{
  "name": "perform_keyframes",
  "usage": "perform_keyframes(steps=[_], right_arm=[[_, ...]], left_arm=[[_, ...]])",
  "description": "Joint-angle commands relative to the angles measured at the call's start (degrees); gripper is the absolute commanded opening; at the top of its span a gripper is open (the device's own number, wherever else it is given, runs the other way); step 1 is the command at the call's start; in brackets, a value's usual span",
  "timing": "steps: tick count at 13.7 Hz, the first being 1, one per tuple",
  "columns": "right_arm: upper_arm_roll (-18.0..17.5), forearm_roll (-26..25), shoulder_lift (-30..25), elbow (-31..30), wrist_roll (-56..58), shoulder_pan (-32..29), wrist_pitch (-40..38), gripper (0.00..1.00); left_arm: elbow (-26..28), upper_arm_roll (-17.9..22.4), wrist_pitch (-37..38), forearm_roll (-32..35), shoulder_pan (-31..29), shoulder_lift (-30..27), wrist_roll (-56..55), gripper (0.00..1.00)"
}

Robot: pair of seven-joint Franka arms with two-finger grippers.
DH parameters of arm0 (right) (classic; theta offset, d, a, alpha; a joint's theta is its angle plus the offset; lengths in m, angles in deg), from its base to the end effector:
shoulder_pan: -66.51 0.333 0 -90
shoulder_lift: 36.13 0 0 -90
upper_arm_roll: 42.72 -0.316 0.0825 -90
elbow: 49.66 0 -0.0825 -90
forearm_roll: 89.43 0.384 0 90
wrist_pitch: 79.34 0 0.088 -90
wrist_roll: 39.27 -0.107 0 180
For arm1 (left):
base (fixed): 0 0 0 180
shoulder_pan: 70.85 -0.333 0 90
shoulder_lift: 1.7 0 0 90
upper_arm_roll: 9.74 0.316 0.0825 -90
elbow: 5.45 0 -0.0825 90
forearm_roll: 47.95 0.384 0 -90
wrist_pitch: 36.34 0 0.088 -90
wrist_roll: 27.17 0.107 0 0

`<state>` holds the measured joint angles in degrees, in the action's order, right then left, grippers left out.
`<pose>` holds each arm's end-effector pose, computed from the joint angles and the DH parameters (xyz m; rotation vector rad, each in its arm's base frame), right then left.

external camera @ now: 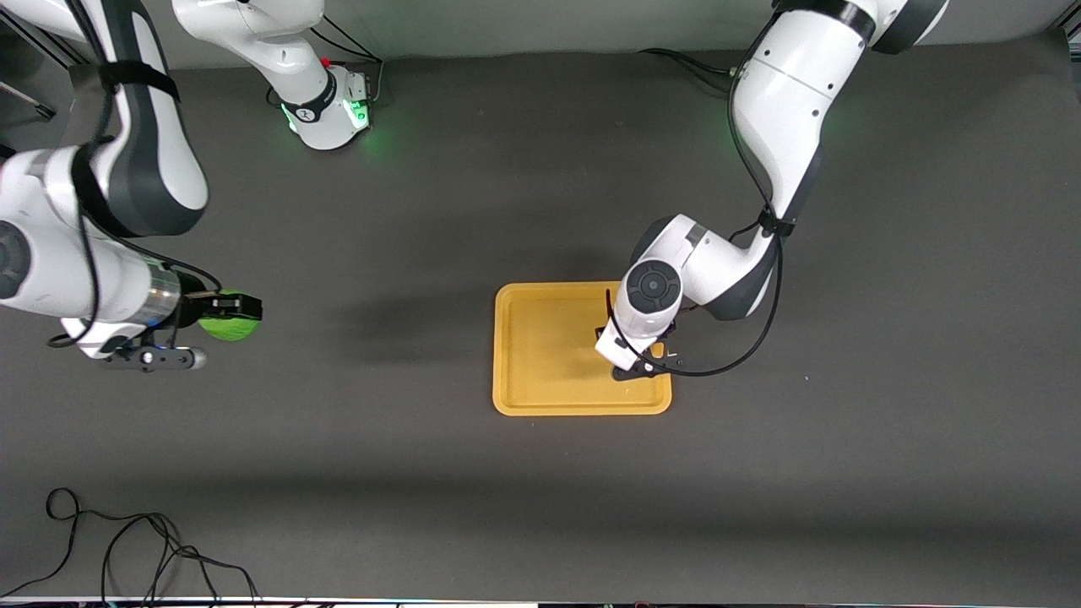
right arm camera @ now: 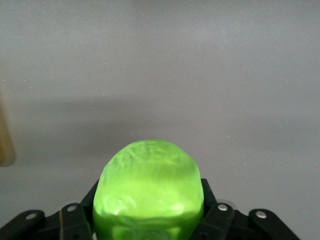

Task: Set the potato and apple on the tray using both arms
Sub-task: 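Carry the potato onto the tray and open the left gripper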

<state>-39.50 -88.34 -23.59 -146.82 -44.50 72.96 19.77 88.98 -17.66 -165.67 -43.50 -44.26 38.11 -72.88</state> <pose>0.6041 0.0381 0.4506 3.1202 -0.0615 -0.2886 0.5652 -0.3738 0.2036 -3.1014 -0.2675 0.1246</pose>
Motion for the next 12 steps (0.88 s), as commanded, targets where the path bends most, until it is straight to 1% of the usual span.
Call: perform_keyframes(steps=[1,2,4,5,6,8,9,11,12], right_arm=[[-0.32,1.2,2.66,4.42,-0.66,0.14,-1.64,0.16],[-0.41,1.46,3.54,4.69,-0.58,-0.03,-1.2,0.16],[-1.63,5.57,3.72,6.0,-1.01,0.14,-0.85,0.16],[-2.51,6.98,3.9,6.36,-2.67,0.14,-0.85,0.16],[-4.52,7.43,4.16,6.45,-4.6,0.23,-0.67,0.16],[-11.88,7.18,4.69,6.36,-13.44,0.14,2.21,0.16],[-14.71,7.17,5.38,6.45,-18.19,0.14,4.32,0.14],[-20.6,6.91,9.23,8.11,-27.78,0.32,10.37,0.13],[-23.84,4.91,12.3,8.9,-32.08,0.58,14.23,0.13]], left_arm=[[-1.36,0.71,0.4,1.35,0.58,0.0,-1.14,1.0],[-1.36,0.71,0.57,1.62,0.4,-0.35,-1.14,1.0],[-1.01,0.71,2.58,1.8,-1.26,-4.28,-0.35,1.0],[-1.01,0.8,5.12,2.67,-2.49,-6.83,1.39,1.0],[-1.01,0.71,7.06,3.11,-5.28,-9.38,5.24,1.0],[-0.74,0.45,12.49,2.68,-10.99,-15.61,13.67,1.0],[-0.48,0.45,15.66,2.59,-13.55,-19.13,18.24,1.0],[0.31,0.36,20.94,1.11,-19.69,-26.33,28.26,1.0],[0.4,0.36,22.96,-1.17,-22.86,-29.07,31.7,1.0]])
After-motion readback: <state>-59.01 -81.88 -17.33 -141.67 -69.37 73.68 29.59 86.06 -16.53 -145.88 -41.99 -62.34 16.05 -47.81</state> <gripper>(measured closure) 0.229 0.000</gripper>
